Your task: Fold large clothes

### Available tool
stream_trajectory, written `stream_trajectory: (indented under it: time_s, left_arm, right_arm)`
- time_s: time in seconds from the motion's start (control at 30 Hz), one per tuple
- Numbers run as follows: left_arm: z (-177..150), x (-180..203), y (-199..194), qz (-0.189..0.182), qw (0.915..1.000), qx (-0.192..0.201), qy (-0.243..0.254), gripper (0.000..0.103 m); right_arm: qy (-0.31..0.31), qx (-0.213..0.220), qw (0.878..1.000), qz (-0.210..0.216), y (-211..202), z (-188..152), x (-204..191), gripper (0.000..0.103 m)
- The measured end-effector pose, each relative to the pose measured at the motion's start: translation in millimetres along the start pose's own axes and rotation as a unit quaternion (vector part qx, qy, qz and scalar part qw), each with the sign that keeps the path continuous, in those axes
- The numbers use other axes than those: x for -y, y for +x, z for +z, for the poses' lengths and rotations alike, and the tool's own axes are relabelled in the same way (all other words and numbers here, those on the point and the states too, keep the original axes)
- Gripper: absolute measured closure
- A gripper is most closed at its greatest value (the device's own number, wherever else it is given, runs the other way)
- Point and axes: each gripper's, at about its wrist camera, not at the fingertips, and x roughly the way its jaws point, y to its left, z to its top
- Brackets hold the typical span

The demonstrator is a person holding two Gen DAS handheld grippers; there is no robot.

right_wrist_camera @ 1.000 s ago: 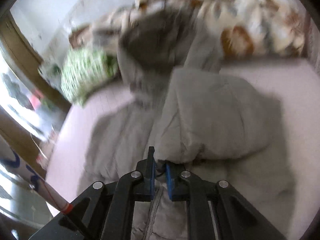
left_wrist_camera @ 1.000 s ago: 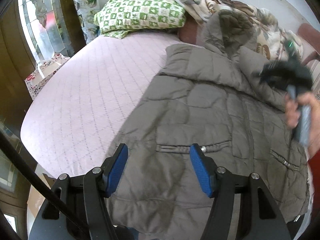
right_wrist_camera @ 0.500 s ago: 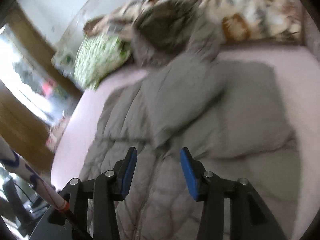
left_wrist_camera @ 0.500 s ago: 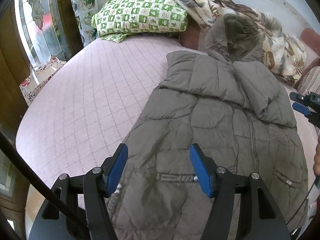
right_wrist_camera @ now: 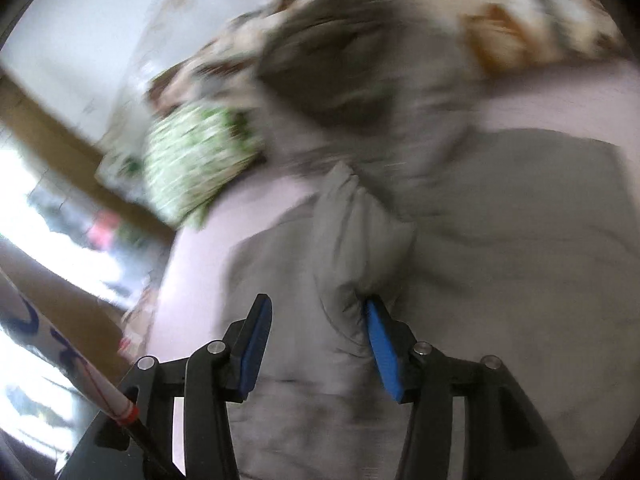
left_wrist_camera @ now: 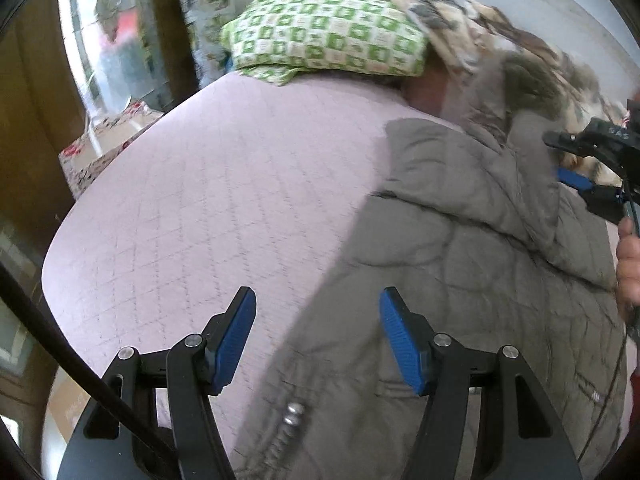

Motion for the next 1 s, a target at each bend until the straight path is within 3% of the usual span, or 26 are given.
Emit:
stream_trajectory:
  time_s: [0.07,0.17,0.3,0.47,0.53,0.7,0.77,0.83,0.9,1.0]
  left_arm:
    - [5,-10,1,-0.002,0.9998,0.002,-0.018,0.04]
    - [11,-15,3,-0.012,0.9997,0.004,-0.023,0.04]
    - [23,-5,17,-0.047,0.9989,-0.004,-0.007,0.038]
    - [52,28,50,-0.086,0.9959,-0.012,0.028,0.038]
    - [66,47,70,-0.112,0.9927,-0.03,0.034,0.038]
    - [91,87,111,-0.195,0.9775,-0.075,0.025,0.038]
    - [92,103,127,-0.197,0.9752,-0.098,0.025,0.038]
    - [90,119,139,-0.184,0.9751,-0.118,0.035,0.066]
    - [93,134,136,-0.148,0.9803,-0.113,0.065,0.082]
    - [113,140,112,-0.148,0.9838,-0.07,0.074,0.088]
  right_arm:
    - [-0.006,-0.048,0.997,0.064,28,-8,-29,0.049]
    - [-0.035,-0.107,0.989,0.092,50,-28,-59,0.049]
    - [-0.061,-0.077,0.993,0.069,27,-39,-66,0.049]
    - [-0.036,-0.036,0.999,0.007,-22,-41,-25,0.048]
    - [-0.034,-0.019,0.999,-0.029,-41,-41,-7,0.048]
    - [-0.009,0.005,0.998,-0.064,-79,-46,35,0.047]
    - [-0.002,0.011,0.997,-0.079,-87,-49,47,0.047]
    - [0.003,0.013,0.996,-0.088,-95,-53,58,0.047]
    - [0.012,0.014,0.995,-0.099,-100,-56,71,0.047]
    - [0.017,0.019,0.994,-0.108,-106,-54,81,0.047]
